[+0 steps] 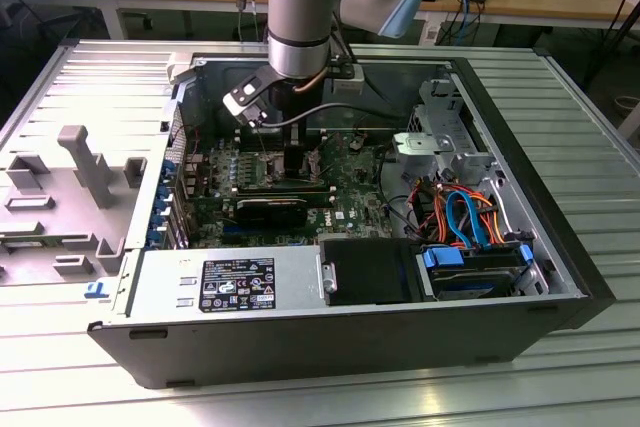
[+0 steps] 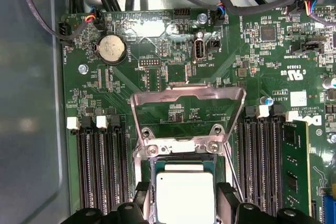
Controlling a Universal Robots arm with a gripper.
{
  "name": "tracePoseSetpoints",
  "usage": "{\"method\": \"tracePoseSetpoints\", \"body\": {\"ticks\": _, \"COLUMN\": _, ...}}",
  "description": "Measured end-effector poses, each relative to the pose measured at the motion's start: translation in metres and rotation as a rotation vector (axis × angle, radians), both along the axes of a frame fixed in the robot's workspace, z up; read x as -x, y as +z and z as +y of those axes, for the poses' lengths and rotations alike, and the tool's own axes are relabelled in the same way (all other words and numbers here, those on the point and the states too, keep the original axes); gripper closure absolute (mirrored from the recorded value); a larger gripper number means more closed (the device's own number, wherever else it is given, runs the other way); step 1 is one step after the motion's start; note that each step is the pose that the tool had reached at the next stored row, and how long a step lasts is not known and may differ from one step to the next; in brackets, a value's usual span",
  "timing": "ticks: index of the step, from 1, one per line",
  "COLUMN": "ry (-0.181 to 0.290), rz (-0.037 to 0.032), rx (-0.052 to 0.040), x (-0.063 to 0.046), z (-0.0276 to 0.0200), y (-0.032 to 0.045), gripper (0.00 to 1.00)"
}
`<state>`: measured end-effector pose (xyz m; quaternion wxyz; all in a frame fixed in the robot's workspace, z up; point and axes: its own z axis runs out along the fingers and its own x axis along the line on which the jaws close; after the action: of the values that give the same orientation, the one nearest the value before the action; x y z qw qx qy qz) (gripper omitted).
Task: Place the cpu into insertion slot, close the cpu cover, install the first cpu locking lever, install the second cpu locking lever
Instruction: 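Place the cpu into insertion slot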
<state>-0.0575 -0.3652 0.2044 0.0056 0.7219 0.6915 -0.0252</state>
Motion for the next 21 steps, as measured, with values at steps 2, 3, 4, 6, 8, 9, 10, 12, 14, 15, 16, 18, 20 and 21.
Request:
{"method": "tracePoseSetpoints", "body": {"ticks": 2, "ry": 0.000, "rz": 0.0000, "rx": 0.0005, "x": -0.0009, "z": 0.0000, "y": -0.0001, "gripper": 0.38}}
{"method": "tracePoseSetpoints", "body": {"ticks": 3, "ry": 0.000, "rz": 0.0000, "rx": 0.0006, "x": -0.0012, "z": 0.0000, "y": -0.0001, "gripper": 0.38}}
{"method": "tracePoseSetpoints", "body": {"ticks": 4, "ry": 0.000, "rz": 0.0000, "rx": 0.0007, "x": -0.0013, "z": 0.0000, "y": -0.0001, "gripper": 0.38}}
{"method": "tracePoseSetpoints", "body": {"ticks": 6, "ry": 0.000, "rz": -0.0001, "rx": 0.0007, "x": -0.0016, "z": 0.0001, "y": -0.0001, "gripper": 0.38}}
{"method": "tracePoseSetpoints", "body": {"ticks": 8, "ry": 0.000, "rz": 0.0000, "rx": 0.0009, "x": -0.0016, "z": 0.0000, "y": -0.0001, "gripper": 0.38}}
{"method": "tracePoseSetpoints", "body": {"ticks": 9, "ry": 0.000, "rz": 0.0000, "rx": 0.0009, "x": -0.0017, "z": 0.0000, "y": -0.0001, "gripper": 0.38}}
{"method": "tracePoseSetpoints", "body": {"ticks": 10, "ry": 0.000, "rz": 0.0000, "rx": 0.0009, "x": -0.0017, "z": 0.0000, "y": -0.0001, "gripper": 0.38}}
{"method": "tracePoseSetpoints", "body": {"ticks": 12, "ry": 0.000, "rz": 0.0000, "rx": 0.0066, "x": -0.0017, "z": -0.0006, "y": -0.0005, "gripper": 0.38}}
{"method": "tracePoseSetpoints", "body": {"ticks": 14, "ry": 0.000, "rz": 0.0000, "rx": 0.0095, "x": -0.0017, "z": -0.0010, "y": -0.0009, "gripper": 0.38}}
{"method": "tracePoseSetpoints", "body": {"ticks": 15, "ry": 0.000, "rz": 0.0000, "rx": 0.0118, "x": -0.0021, "z": -0.0010, "y": -0.0011, "gripper": 0.38}}
{"method": "tracePoseSetpoints", "body": {"ticks": 16, "ry": 0.000, "rz": 0.0000, "rx": 0.0119, "x": -0.0023, "z": -0.0011, "y": -0.0011, "gripper": 0.38}}
{"method": "tracePoseSetpoints", "body": {"ticks": 18, "ry": 0.000, "rz": -0.0002, "rx": 0.0116, "x": -0.0023, "z": -0.0010, "y": 0.0002, "gripper": 0.38}}
{"method": "tracePoseSetpoints", "body": {"ticks": 20, "ry": 0.000, "rz": -0.0001, "rx": 0.0117, "x": -0.0023, "z": -0.0010, "y": 0.0011, "gripper": 0.38}}
{"method": "tracePoseSetpoints", "body": {"ticks": 21, "ry": 0.000, "rz": -0.0001, "rx": 0.0117, "x": -0.0023, "z": -0.0010, "y": 0.0011, "gripper": 0.38}}
